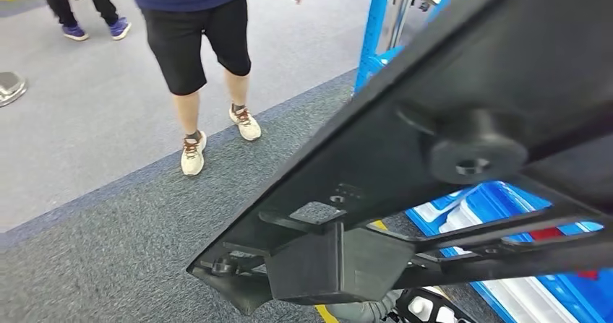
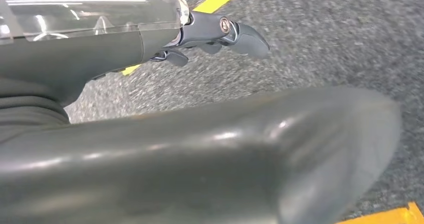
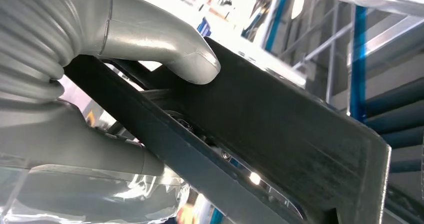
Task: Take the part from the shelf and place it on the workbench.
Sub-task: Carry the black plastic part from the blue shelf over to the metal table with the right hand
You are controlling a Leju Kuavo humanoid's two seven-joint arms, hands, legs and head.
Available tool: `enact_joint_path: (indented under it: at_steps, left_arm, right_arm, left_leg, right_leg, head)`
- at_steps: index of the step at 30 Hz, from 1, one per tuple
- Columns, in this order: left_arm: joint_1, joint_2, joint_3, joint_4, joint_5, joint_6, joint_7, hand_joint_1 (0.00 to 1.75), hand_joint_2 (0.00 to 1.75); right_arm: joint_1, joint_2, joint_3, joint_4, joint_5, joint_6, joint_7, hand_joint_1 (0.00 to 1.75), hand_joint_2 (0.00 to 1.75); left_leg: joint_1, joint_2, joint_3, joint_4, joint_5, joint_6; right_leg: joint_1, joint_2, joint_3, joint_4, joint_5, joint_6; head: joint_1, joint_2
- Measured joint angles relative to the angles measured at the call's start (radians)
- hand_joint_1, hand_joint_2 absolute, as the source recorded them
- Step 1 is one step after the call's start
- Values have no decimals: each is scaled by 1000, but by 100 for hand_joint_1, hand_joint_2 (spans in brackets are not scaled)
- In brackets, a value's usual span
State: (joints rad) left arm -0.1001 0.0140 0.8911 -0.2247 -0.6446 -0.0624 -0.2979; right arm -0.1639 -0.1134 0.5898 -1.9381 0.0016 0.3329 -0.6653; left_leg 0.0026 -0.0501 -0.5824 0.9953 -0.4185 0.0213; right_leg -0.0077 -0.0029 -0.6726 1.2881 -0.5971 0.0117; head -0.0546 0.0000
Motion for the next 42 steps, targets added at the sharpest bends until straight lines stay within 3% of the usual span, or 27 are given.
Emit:
enact_joint_path:
  at_steps: [1,3,5,7,8,10,12,14,15,17,19,21,23,25,27,29,30,31,32,34,36,38,40,42]
  left_arm:
    - [3,-1,0,0,0,2,1,0,0]
    - [9,-2,0,0,1,6,2,0,0]
    - [12,-1,0,0,1,9,6,0,0]
    - [21,0,0,0,-3,11,19,0,0]
    - [27,0,0,0,-7,12,26,0,0]
    - [33,0,0,1,-13,13,36,0,0]
    - [31,0,0,1,-15,14,39,0,0]
    - [31,-1,0,1,-15,14,41,0,0]
    - [33,-2,0,2,-16,14,40,0,0]
    - [37,-2,0,2,-17,12,37,0,0]
    - [33,-2,0,2,-18,10,33,0,0]
    - [29,-3,0,2,-17,8,31,0,0]
    - [31,-4,1,2,-14,7,32,0,0]
    - [34,-8,3,2,-7,5,31,0,0]
    - [33,-15,7,3,1,2,29,0,0]
    - [33,-19,9,5,4,2,28,0,0]
    - [34,-21,10,6,5,2,28,0,0]
    - [35,-23,12,6,5,2,27,0,0]
    - [36,-25,15,6,7,3,27,0,0]
    - [35,-29,22,6,13,6,23,0,0]
    - [35,-30,29,6,17,14,19,0,0]
    - [39,-31,32,6,17,31,14,0,0]
    - [42,-32,34,6,12,55,5,0,0]
    - [37,-34,35,6,4,80,-8,0,0]
  right_arm:
    - [-1,2,0,4,-5,7,0,175,175]
    - [-1,7,0,12,-10,16,0,175,175]
    - [1,11,-1,22,-10,17,0,175,175]
    - [6,14,-4,30,-5,15,0,175,175]
    - [10,16,-6,32,0,14,0,175,175]
    - [18,21,-9,36,6,12,0,175,175]
    - [29,23,-13,39,8,11,0,175,175]
    - [41,23,-17,42,14,10,0,175,175]
    - [45,23,-18,43,18,9,0,175,175]
    - [48,24,-21,44,26,5,0,175,175]
    - [50,24,-25,43,32,-1,0,175,175]
    - [51,25,-27,43,36,-3,0,175,175]
    - [52,25,-28,43,38,-3,0,175,175]
    - [52,24,-30,43,36,-2,0,175,175]
    - [53,20,-32,46,33,0,0,175,175]
    - [55,14,-33,52,25,3,0,175,175]
    - [55,12,-33,56,21,5,0,175,175]
    - [55,10,-34,59,17,10,0,175,175]
    - [55,10,-35,62,15,15,0,175,175]
    - [53,10,-38,66,10,30,0,175,175]
    - [51,10,-41,70,4,47,0,175,175]
    - [44,13,-44,70,0,59,0,175,175]
    - [33,21,-46,70,1,67,0,175,175]
    - [26,27,-49,71,2,68,0,175,175]
  left_leg:
    - [1,-15,0,5,-2,-3]
    - [3,-41,-5,19,-10,-11]
    - [4,-64,-16,29,-12,-21]
    - [7,-82,-23,29,-10,-33]
    - [8,-76,-25,32,-11,-37]
    - [6,-28,-48,81,-39,-46]
    - [5,25,-110,206,-100,-52]
    - [8,40,-164,312,-133,-55]
    - [8,43,-164,314,-123,-54]
    - [6,60,-103,199,-60,-45]
    - [-6,99,-35,71,-20,-28]
    - [-15,111,-19,31,-19,-15]
    - [-12,89,-15,20,-13,-7]
    - [-5,68,-1,0,-3,3]
    - [-3,47,5,-9,3,9]
    - [-3,22,3,-7,4,10]
    - [-3,8,3,-5,4,10]
    - [-2,-6,3,-3,3,9]
    - [-1,-21,4,1,1,6]
    - [-1,-48,-2,14,-4,-2]
    - [0,-68,-13,22,-7,-14]
    - [3,-78,-21,23,-7,-26]
    - [4,-34,-36,53,-26,-36]
    - [6,24,-87,158,-85,-44]
  right_leg:
    - [-2,6,19,-51,40,0]
    - [-10,45,73,-185,106,2]
    - [-12,74,95,-244,120,0]
    - [-10,63,95,-247,119,-10]
    - [-10,52,97,-250,120,-17]
    - [-11,28,103,-256,121,-30]
    - [-7,0,105,-257,119,-37]
    - [-2,-30,107,-257,115,-40]
    - [0,-43,108,-257,113,-40]
    - [3,-66,115,-257,108,-39]
    - [8,-87,121,-258,103,-34]
    - [10,-105,125,-260,100,-25]
    - [10,-118,132,-264,98,-14]
    - [8,-82,126,-233,73,-5]
    - [5,-24,72,-118,14,1]
    - [3,-2,4,2,-23,3]
    - [2,0,-10,16,-13,5]
    - [0,2,-3,-11,17,6]
    - [-3,11,22,-74,59,6]
    - [-11,48,75,-205,118,6]
    - [-11,66,93,-255,129,0]
    - [-7,46,94,-259,132,-12]
    - [-8,24,99,-267,135,-26]
    - [-6,-2,101,-271,135,-35]
  head:
    - [0,0]
    - [0,0]
    - [0,0]
    - [0,0]
    - [0,0]
    - [0,0]
    - [0,0]
    - [0,0]
    - [0,0]
    - [0,0]
    - [0,0]
    - [0,0]
    - [0,0]
    - [0,0]
    - [0,0]
    - [0,0]
    - [0,0]
    - [0,0]
    - [0,0]
    - [0,0]
    - [0,0]
    - [0,0]
    - [0,0]
    - [0,0]
